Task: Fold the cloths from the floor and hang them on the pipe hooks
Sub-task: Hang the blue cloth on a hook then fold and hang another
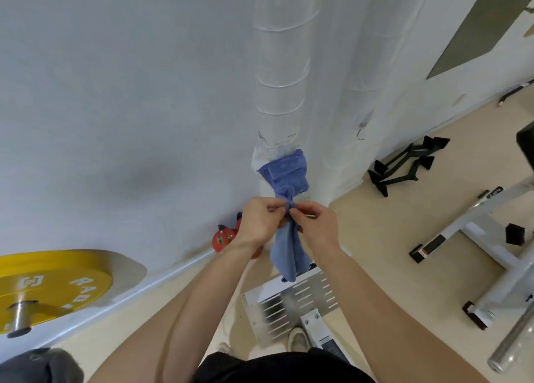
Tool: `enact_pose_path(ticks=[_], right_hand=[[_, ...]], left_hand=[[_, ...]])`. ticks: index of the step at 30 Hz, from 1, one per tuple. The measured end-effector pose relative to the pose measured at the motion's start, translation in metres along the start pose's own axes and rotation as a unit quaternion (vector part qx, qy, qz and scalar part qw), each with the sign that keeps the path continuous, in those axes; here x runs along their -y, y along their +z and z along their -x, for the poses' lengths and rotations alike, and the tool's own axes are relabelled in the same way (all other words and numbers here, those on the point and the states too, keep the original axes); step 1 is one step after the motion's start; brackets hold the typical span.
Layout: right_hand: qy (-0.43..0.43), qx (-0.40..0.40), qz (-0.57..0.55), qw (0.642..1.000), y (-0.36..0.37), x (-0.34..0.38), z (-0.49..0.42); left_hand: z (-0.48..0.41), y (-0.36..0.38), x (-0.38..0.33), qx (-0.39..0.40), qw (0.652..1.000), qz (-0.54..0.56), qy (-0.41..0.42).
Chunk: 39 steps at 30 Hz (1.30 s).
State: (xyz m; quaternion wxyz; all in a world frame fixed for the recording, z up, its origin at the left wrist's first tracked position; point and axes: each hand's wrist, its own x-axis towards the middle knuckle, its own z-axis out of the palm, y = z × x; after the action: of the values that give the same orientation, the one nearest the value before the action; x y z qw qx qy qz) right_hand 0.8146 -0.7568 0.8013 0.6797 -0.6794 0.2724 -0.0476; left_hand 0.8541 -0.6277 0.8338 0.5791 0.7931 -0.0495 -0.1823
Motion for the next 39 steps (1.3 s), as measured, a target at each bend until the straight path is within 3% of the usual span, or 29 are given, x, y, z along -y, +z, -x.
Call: enact_pose_path(ticks=[11,16,24,29,32,36,39], right_hand=[[-0.067,0.046,0.093,0.992,-0.086,0.012,-0.052],[-0.105,0.081,0.119,0.984,-0.12,0.029,-0.077],[-0.143,0.117,0.138,0.973,-0.167,0.052,-0.108],[-0.111,0.044,0.194,0.974,-0.191,0.043,-0.128],[-0.089,0.02,0.175,0.98,-0.192,0.037,-0.133],[-0.063,0.047,0.085,0.993,-0.2,0.052,-0.134],[-0.045,0.097,0.113,0.988,-0.21,0.071,-0.133]], left_hand=[[-0.041,0.066,-0.015,0.083,0.995,0.02,-0.043],[-0.059,0.072,0.0,-0.016,0.978,-0.196,0.071],[-0.086,0.074,0.006,0.009,0.875,-0.45,0.176],[-0.087,0.075,-0.019,0.001,0.911,-0.339,0.234],[-0.088,0.092,-0.042,0.01,0.947,-0.25,0.204],[-0.098,0.107,-0.066,-0.014,0.974,-0.141,0.177],[-0.103,0.11,-0.078,0.004,0.979,-0.105,0.175]])
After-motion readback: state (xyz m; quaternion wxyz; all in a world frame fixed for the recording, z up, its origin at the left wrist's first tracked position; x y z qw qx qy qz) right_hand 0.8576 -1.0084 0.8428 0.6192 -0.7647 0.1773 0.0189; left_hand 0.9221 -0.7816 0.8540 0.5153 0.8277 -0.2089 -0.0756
